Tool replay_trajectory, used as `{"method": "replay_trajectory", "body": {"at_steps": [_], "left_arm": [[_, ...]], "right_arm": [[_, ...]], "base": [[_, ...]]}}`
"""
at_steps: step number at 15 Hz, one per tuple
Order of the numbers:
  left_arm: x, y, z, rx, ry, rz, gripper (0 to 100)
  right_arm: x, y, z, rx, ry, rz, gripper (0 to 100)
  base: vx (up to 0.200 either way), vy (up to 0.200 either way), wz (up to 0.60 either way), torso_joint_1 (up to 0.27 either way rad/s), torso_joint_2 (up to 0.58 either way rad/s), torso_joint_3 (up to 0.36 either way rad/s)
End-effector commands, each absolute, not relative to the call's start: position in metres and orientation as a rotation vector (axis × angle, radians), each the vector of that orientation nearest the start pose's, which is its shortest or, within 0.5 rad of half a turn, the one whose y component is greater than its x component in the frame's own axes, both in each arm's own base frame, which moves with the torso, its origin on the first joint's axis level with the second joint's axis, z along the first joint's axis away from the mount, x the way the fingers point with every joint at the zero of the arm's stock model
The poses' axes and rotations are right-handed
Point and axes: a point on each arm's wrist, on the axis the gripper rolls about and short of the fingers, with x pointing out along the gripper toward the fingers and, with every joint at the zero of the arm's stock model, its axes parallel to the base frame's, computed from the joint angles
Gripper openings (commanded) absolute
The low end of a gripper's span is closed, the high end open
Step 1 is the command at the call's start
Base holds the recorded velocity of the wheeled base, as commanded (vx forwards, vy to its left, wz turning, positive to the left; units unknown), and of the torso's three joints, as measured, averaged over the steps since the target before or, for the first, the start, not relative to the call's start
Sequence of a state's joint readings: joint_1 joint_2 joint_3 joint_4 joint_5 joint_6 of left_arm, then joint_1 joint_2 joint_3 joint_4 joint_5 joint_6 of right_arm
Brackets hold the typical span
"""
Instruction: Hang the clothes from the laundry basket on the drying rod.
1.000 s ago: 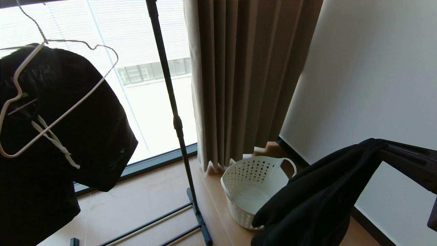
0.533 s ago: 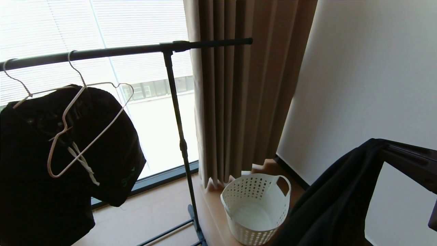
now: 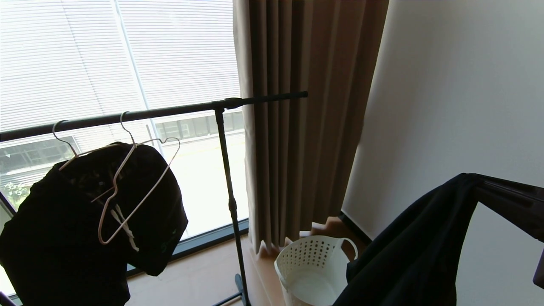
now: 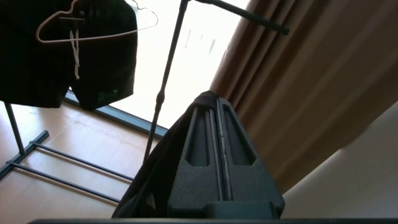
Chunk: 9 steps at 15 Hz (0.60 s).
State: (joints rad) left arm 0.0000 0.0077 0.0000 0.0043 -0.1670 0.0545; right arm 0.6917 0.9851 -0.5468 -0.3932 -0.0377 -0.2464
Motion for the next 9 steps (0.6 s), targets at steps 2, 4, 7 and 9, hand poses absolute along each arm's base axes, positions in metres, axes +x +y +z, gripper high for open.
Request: {"method": "replay_trajectory", "body": {"at_steps": [2, 4, 7, 9], "left_arm": [[-0.0224, -0.0037, 0.0752, 0.054, 0.009, -0.168, 100], [-0.0224, -0.0037, 0.0752, 0.054, 0.009, -0.168, 100], [-0.0224, -0.0038, 0.0752, 0.054, 0.009, -0.166, 100], [-0.0224, -0.0037, 0.0752, 0.054, 0.009, -0.168, 100]], "right_arm": [[0.0990, 0.0809, 0.2404, -0.254, -0.040, 0.654, 0], [0.1004, 0.0797, 0.2407, -0.252, -0.044, 0.639, 0], [0.1015, 0.0796, 0.2399, -0.253, -0.039, 0.635, 0], [0.1017, 0.0798, 0.2392, -0.254, -0.036, 0.636, 0]], "base": [[0.000, 0.000, 0.00, 0.127, -0.29, -0.147], [0.000, 0.000, 0.00, 0.016, -0.03, -0.016], [0.000, 0.000, 0.00, 0.000, 0.00, 0.000], [0.000, 0.000, 0.00, 0.000, 0.00, 0.000]]}}
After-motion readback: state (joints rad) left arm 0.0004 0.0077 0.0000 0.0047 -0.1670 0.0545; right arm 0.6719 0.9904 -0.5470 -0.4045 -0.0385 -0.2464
